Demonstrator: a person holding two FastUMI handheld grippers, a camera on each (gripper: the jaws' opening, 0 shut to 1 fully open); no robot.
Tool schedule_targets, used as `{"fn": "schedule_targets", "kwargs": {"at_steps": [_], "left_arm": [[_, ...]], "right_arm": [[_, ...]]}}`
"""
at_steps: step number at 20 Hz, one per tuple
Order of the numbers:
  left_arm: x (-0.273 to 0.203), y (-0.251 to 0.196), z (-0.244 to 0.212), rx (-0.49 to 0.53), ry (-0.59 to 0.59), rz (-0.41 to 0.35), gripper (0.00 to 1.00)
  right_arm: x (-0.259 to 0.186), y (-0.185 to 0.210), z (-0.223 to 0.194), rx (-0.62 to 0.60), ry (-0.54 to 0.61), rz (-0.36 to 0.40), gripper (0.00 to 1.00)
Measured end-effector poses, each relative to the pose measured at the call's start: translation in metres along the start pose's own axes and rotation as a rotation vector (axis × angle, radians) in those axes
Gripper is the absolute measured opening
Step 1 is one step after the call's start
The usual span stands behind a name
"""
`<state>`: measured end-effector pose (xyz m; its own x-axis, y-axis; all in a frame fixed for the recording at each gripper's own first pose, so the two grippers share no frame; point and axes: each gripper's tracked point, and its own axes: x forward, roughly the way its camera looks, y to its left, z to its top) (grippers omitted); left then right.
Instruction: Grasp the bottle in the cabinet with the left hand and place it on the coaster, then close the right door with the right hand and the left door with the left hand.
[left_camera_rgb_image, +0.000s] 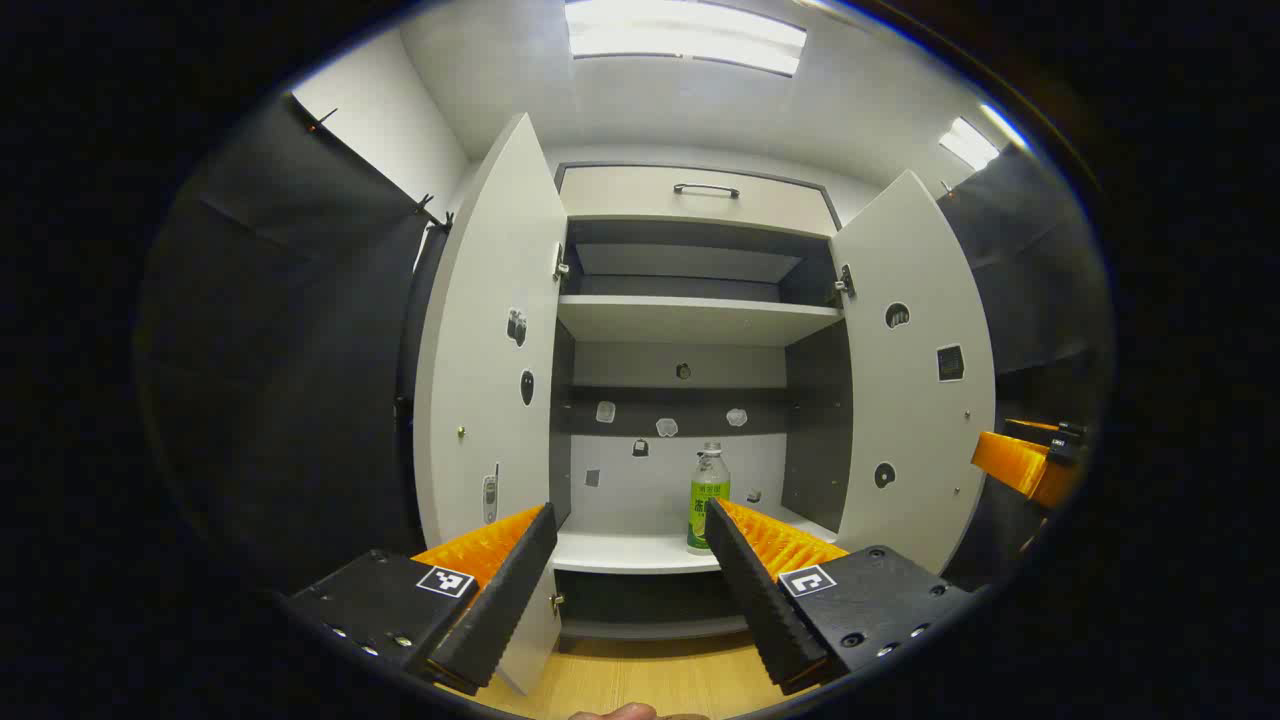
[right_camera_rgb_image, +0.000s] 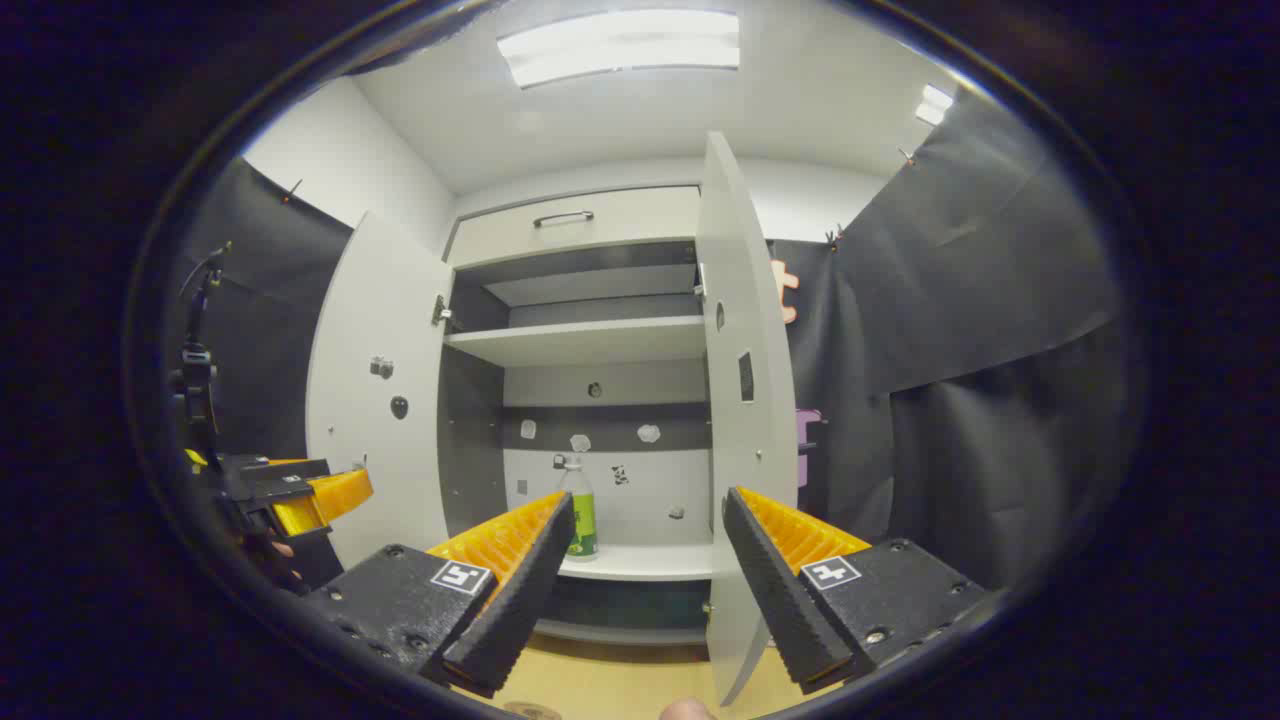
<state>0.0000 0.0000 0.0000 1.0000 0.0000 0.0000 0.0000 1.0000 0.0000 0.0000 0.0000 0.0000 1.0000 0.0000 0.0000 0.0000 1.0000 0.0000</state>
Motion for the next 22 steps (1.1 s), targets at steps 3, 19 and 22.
{"fn": "schedule_targets", "kwargs": {"at_steps": [3,19,22], "left_arm": [[0.004,-0.014,0.002,-0.004,0.002,-0.007,0.95],[0.071,-0.07,-0.006,-0.027,0.006,-0.052,0.95],[0.1,-0.085,-0.017,-0.019,0.018,-0.073,0.94]], "right_arm": [[-0.003,-0.018,0.006,0.003,-0.011,0.001,0.98],[-0.031,-0.093,-0.005,-0.004,0.042,-0.138,0.98],[-0.036,-0.102,-0.01,-0.006,0.054,-0.164,0.97]]}}
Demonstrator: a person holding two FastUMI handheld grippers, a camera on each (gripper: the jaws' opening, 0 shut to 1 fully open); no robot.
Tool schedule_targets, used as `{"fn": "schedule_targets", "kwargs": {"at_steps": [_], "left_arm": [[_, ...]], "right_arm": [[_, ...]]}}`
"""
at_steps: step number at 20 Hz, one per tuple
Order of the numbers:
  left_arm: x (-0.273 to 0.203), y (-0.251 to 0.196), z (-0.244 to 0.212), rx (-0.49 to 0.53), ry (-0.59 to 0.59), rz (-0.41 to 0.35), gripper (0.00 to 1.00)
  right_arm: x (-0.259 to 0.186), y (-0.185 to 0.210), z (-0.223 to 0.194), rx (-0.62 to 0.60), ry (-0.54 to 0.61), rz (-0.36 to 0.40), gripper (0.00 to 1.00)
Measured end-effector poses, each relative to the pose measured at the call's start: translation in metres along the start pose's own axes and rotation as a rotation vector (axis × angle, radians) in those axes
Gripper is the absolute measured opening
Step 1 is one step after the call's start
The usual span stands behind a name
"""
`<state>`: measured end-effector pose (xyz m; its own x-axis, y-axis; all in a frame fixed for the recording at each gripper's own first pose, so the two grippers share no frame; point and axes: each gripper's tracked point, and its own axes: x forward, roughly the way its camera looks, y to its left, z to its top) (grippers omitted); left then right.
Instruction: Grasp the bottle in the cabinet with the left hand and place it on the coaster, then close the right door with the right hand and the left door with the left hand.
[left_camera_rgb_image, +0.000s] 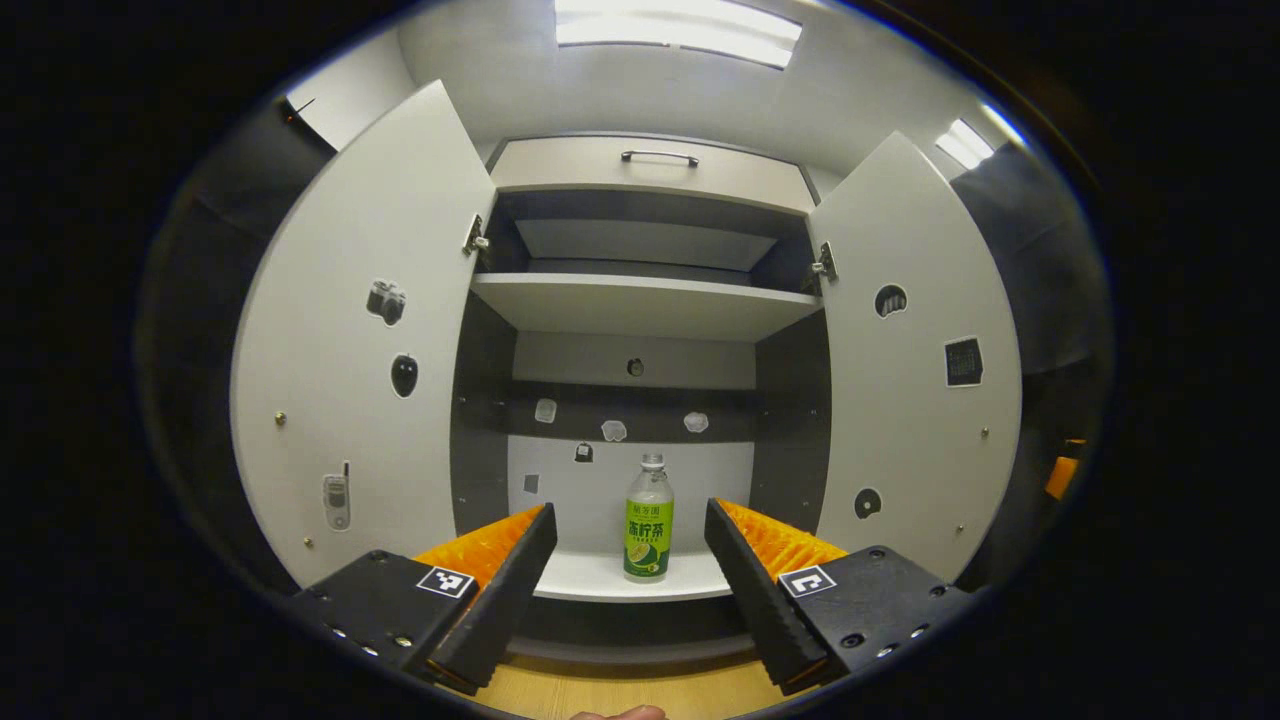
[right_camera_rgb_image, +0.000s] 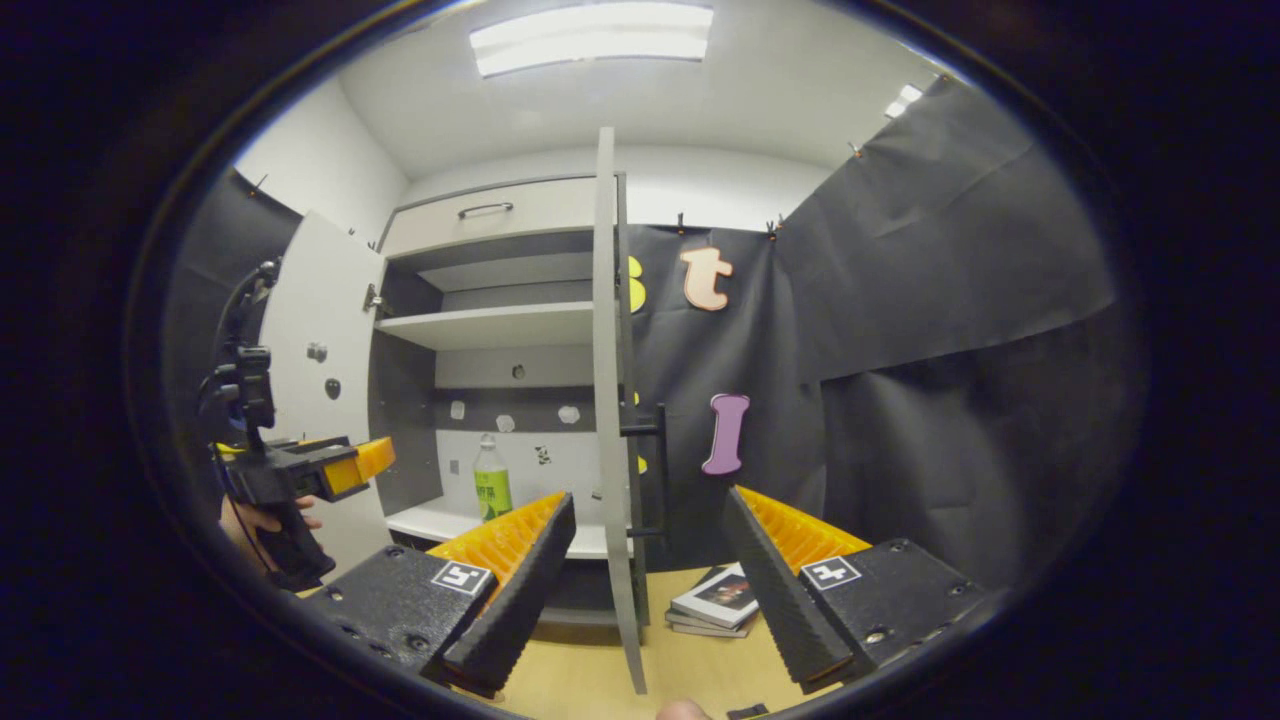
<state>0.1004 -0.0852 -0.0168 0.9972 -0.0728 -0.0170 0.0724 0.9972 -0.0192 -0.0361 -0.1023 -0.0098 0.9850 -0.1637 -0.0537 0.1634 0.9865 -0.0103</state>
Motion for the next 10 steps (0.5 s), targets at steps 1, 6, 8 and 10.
{"fn": "schedule_targets", "kwargs": {"at_steps": [1,6,8,10], "left_arm": [[0.012,-0.004,-0.004,0.007,0.01,-0.002,0.94],[0.065,-0.015,-0.023,0.041,0.035,-0.02,0.95],[0.088,-0.02,-0.035,0.044,0.05,-0.038,0.95],[0.112,-0.023,-0.047,0.05,0.067,-0.033,0.95]], "right_arm": [[0.0,-0.002,0.0,0.001,0.002,-0.003,0.98],[-0.004,-0.022,0.0,-0.026,-0.005,-0.049,0.98],[-0.006,-0.033,-0.001,-0.037,-0.007,-0.078,0.98],[-0.006,-0.044,-0.004,-0.039,-0.003,-0.108,0.98]]}}
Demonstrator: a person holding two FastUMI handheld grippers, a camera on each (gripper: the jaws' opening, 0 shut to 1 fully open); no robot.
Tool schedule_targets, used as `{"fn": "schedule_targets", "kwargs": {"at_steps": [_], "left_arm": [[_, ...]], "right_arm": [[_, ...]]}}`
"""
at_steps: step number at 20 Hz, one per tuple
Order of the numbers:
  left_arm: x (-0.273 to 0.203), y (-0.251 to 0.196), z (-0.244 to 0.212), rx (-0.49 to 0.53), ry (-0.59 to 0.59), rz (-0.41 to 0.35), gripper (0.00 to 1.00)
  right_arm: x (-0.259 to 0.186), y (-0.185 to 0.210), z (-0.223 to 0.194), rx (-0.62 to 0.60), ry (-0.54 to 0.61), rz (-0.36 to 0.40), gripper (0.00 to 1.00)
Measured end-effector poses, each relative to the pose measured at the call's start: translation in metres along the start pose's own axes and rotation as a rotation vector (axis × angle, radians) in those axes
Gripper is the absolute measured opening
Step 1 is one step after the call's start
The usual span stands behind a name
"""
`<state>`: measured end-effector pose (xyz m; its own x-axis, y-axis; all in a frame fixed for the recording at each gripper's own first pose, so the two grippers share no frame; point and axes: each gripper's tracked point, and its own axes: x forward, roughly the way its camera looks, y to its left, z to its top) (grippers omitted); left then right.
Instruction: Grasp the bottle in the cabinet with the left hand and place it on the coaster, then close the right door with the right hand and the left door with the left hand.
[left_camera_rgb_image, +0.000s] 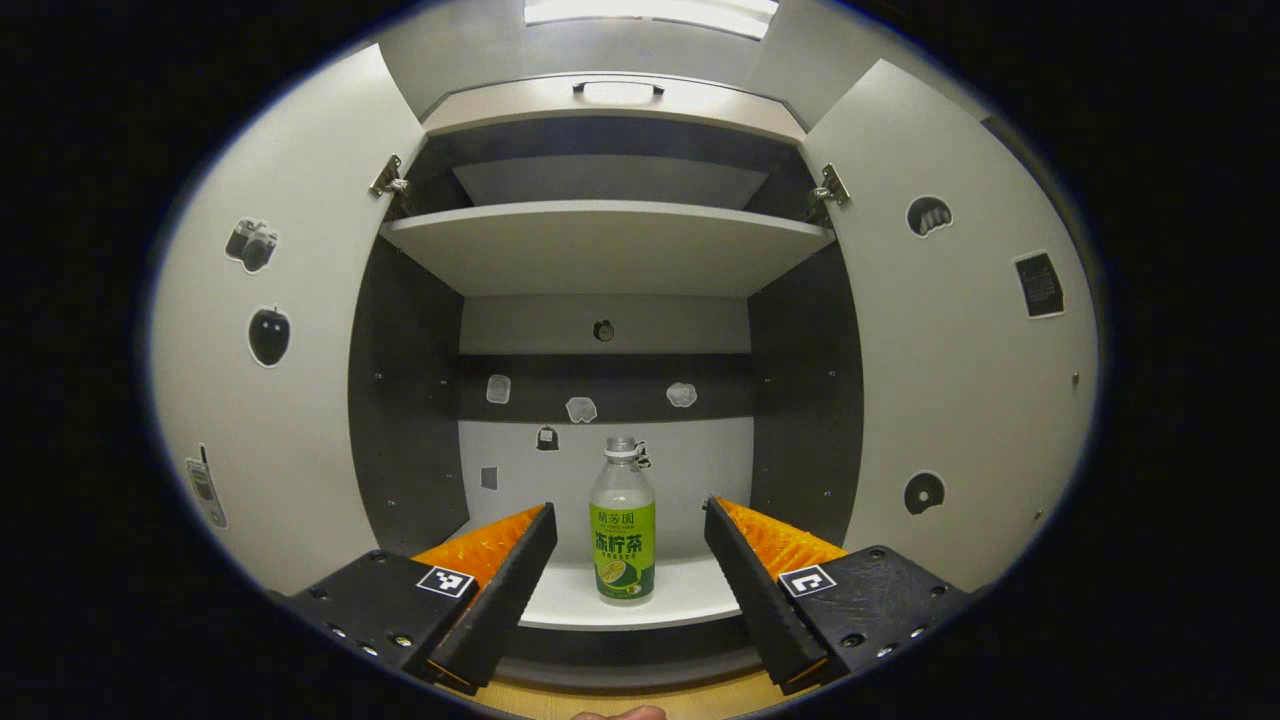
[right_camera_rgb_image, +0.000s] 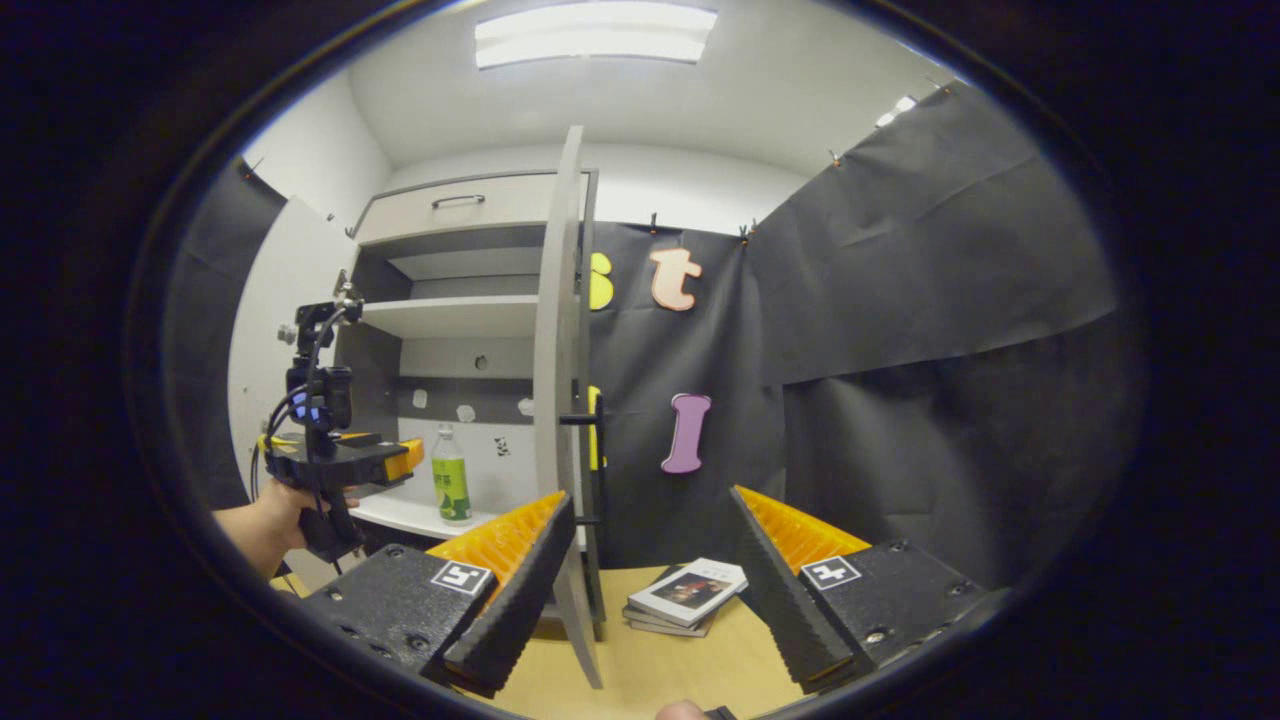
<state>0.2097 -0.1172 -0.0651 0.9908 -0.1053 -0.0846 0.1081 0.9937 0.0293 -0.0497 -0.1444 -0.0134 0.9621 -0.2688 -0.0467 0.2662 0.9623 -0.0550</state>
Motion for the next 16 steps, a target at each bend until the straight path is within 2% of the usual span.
{"fn": "schedule_targets", "kwargs": {"at_steps": [9,15,16], "left_arm": [[0.096,0.007,-0.046,0.012,0.083,0.021,0.95],[0.13,0.008,-0.072,-0.02,0.129,0.007,0.96],[0.133,0.006,-0.075,-0.03,0.133,-0.002,0.96]], "right_arm": [[0.007,-0.028,-0.004,0.003,-0.012,-0.082,0.98],[0.01,-0.037,-0.012,0.008,0.012,-0.114,0.98],[0.011,-0.036,-0.013,0.01,0.014,-0.116,0.94]]}}
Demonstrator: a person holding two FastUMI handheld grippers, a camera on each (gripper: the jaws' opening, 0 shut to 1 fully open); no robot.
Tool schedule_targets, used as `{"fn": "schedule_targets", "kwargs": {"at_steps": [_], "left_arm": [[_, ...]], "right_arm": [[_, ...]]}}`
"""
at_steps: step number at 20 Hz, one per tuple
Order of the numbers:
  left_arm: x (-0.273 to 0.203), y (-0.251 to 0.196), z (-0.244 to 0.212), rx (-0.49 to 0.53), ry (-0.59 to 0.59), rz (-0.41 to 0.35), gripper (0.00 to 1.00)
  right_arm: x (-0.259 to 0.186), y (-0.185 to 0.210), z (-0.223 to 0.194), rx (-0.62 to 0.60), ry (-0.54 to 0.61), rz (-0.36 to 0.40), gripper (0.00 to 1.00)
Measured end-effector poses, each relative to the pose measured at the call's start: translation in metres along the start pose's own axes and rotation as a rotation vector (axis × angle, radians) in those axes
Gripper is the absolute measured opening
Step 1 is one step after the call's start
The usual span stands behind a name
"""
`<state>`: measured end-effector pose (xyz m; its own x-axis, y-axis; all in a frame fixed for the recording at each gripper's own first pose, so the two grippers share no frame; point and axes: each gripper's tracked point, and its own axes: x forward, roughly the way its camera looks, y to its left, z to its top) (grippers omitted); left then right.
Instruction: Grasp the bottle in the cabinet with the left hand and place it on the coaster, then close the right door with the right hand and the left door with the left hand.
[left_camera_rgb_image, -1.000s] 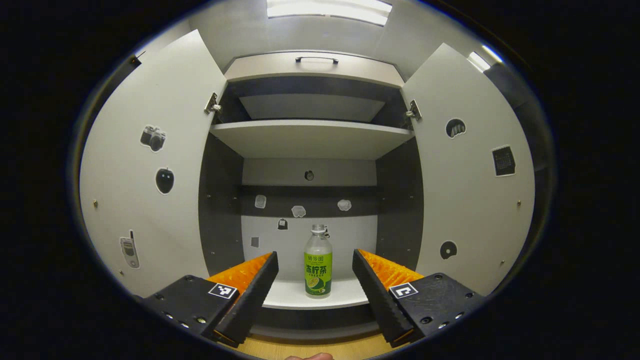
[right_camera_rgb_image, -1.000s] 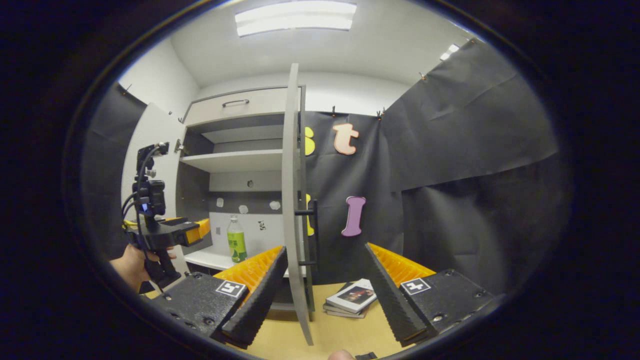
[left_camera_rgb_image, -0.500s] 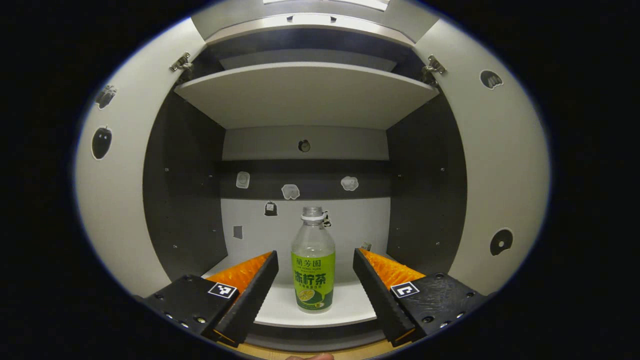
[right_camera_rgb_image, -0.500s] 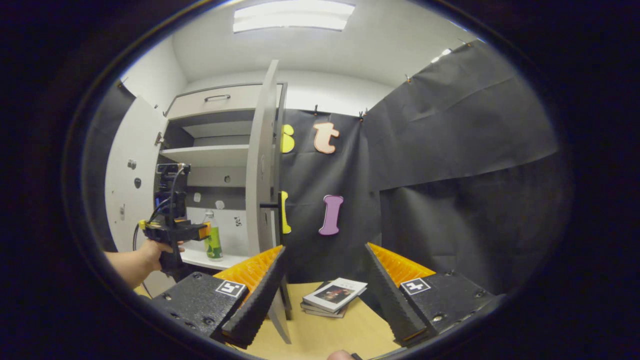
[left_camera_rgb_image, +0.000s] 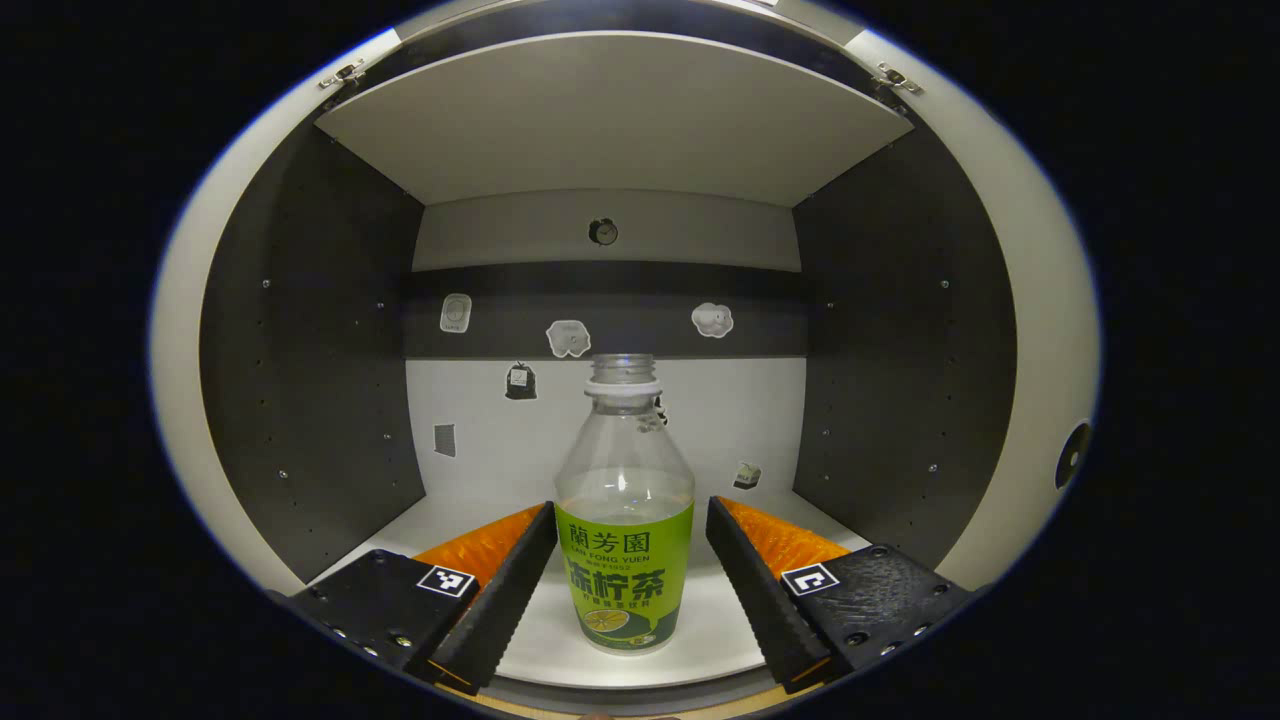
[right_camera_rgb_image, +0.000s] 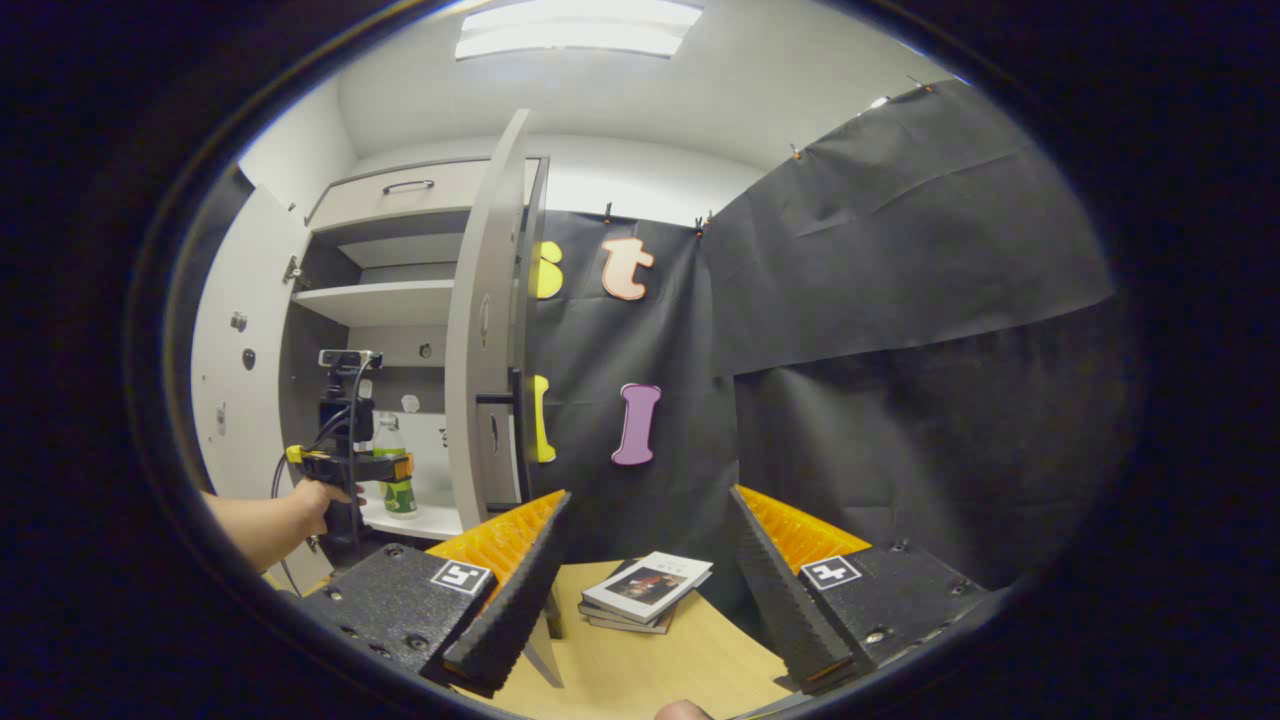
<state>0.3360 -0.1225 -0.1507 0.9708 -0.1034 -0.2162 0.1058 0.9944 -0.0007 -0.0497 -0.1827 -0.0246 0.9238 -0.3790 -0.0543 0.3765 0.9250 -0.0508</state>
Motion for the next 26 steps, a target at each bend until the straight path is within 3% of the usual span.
{"fn": "schedule_targets", "kwargs": {"at_steps": [1,2,4,9,15,16,17,18,26], "left_arm": [[0.005,-0.001,-0.001,-0.004,0.006,-0.006,0.95],[0.007,0.002,-0.005,-0.004,0.018,-0.006,0.92],[0.013,0.004,-0.011,-0.01,0.043,-0.005,0.81],[0.008,0.003,-0.01,-0.032,0.051,-0.025,0.72],[-0.027,0.007,-0.001,-0.015,0.007,-0.009,0.7],[-0.035,0.007,0.003,-0.017,-0.005,-0.009,0.79],[-0.044,0.007,0.007,-0.018,-0.019,-0.009,0.69],[-0.051,0.009,0.009,-0.019,-0.025,-0.008,0.69],[-0.115,0.026,-0.008,0.018,-0.032,0.029,0.69]], "right_arm": [[0.0,0.0,0.0,0.001,0.001,-0.001,0.94],[0.0,-0.002,-0.002,0.001,0.003,-0.004,0.98],[-0.002,-0.001,-0.003,-0.003,0.003,-0.005,0.94],[-0.002,-0.001,-0.012,-0.015,0.025,-0.007,0.98],[0.0,0.007,-0.019,0.003,0.042,0.036,0.94],[-0.001,0.01,-0.022,0.003,0.046,0.045,0.94],[0.0,0.012,-0.023,0.005,0.051,0.055,0.94],[0.002,0.014,-0.025,0.007,0.058,0.066,0.98],[0.018,0.035,-0.039,0.031,0.1,0.156,0.95]]}}
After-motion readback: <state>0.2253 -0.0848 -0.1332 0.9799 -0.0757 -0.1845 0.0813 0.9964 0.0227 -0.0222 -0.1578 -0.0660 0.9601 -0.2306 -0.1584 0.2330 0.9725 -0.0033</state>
